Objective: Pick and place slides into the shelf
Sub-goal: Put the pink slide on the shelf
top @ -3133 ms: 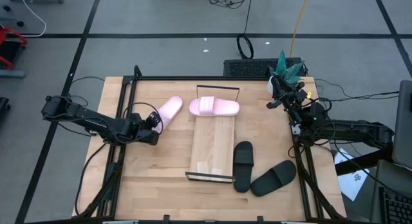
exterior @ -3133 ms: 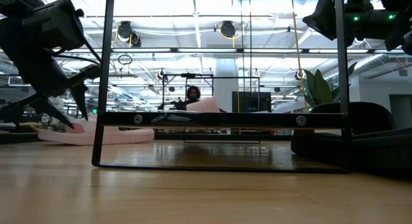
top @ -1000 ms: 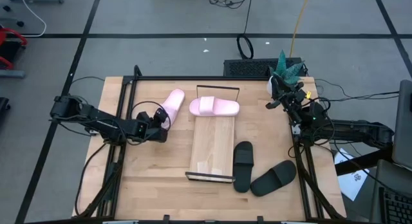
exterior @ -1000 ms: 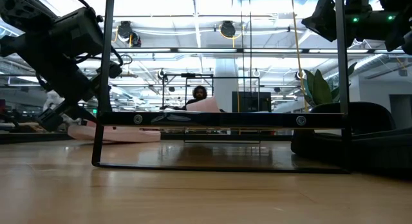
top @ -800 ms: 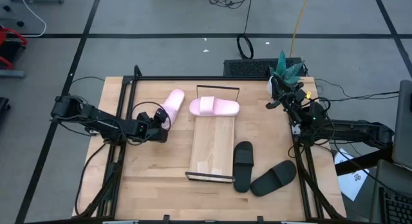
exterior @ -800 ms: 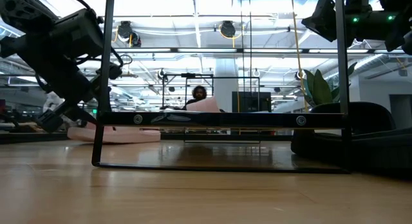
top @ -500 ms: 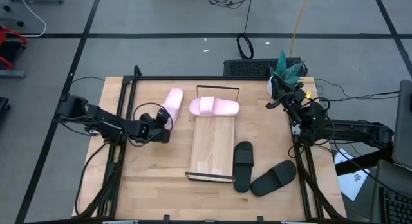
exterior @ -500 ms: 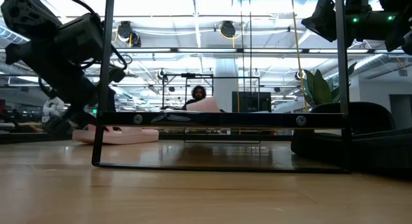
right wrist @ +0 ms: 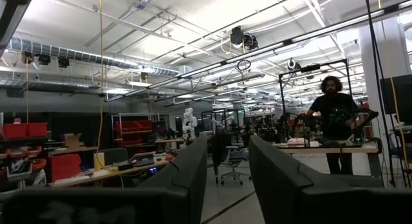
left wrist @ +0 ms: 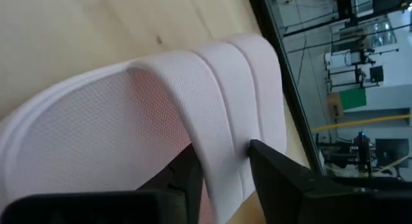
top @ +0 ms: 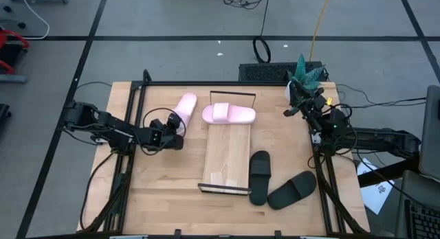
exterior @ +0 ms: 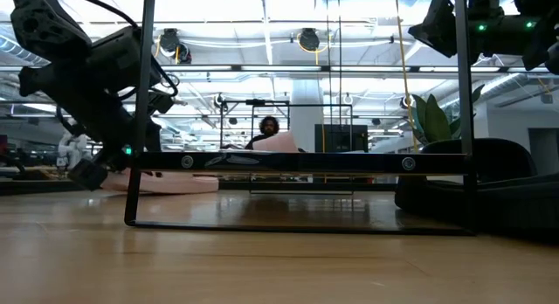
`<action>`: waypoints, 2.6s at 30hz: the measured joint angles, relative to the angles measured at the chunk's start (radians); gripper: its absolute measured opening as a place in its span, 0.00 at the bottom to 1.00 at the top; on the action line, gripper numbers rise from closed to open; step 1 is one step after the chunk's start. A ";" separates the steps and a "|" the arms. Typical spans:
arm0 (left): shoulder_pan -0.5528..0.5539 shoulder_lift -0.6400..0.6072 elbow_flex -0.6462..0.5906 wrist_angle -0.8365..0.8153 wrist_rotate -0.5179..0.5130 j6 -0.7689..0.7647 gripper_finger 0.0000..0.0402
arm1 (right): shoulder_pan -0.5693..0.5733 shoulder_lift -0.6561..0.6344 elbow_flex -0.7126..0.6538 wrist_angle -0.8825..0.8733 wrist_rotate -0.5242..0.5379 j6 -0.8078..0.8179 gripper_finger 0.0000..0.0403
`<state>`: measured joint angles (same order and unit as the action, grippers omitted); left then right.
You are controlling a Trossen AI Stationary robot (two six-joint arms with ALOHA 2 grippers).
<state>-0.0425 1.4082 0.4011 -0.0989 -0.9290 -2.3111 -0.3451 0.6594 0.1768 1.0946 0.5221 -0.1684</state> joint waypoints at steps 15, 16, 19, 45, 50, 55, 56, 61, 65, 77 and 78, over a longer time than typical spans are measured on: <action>-0.045 -0.067 -0.001 0.078 -0.264 0.084 0.01 | 0.000 0.000 0.000 0.000 0.000 0.000 0.27; -0.057 -0.090 -0.001 0.086 -0.316 0.085 0.01 | 0.000 0.000 0.000 0.000 0.000 0.000 0.27; -0.098 -0.181 -0.001 0.093 -0.451 0.142 0.01 | 0.000 0.000 0.000 0.000 0.000 0.000 0.27; -0.271 -0.490 0.190 0.347 0.266 0.972 0.00 | 0.000 0.000 0.000 0.005 0.001 0.052 0.27; -0.202 -0.417 0.223 0.353 0.511 0.966 0.00 | 0.000 0.000 0.000 0.005 0.001 0.052 0.27; -0.089 -0.327 0.223 0.344 0.733 0.948 0.00 | 0.000 0.000 0.000 0.004 0.000 0.073 0.27; -0.060 -0.310 0.223 0.342 0.782 0.948 0.00 | 0.000 0.000 0.000 0.004 0.000 0.088 0.27; 0.066 -0.218 0.223 0.377 0.974 0.965 0.00 | 0.000 0.000 0.000 0.000 0.000 0.107 0.27; 0.124 -0.151 0.222 0.465 1.061 0.975 0.00 | 0.000 0.000 0.000 -0.002 0.000 0.107 0.27; 0.145 0.016 0.222 0.542 1.069 0.975 0.00 | 0.000 0.000 0.000 -0.035 0.000 0.105 0.27; 0.145 0.021 0.222 0.552 1.060 0.981 0.00 | 0.000 0.000 0.000 -0.036 0.000 0.105 0.27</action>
<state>0.1024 1.4294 0.6235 0.4529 0.1311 -1.3298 -0.3454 0.6598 0.1768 1.0584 0.5220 -0.0639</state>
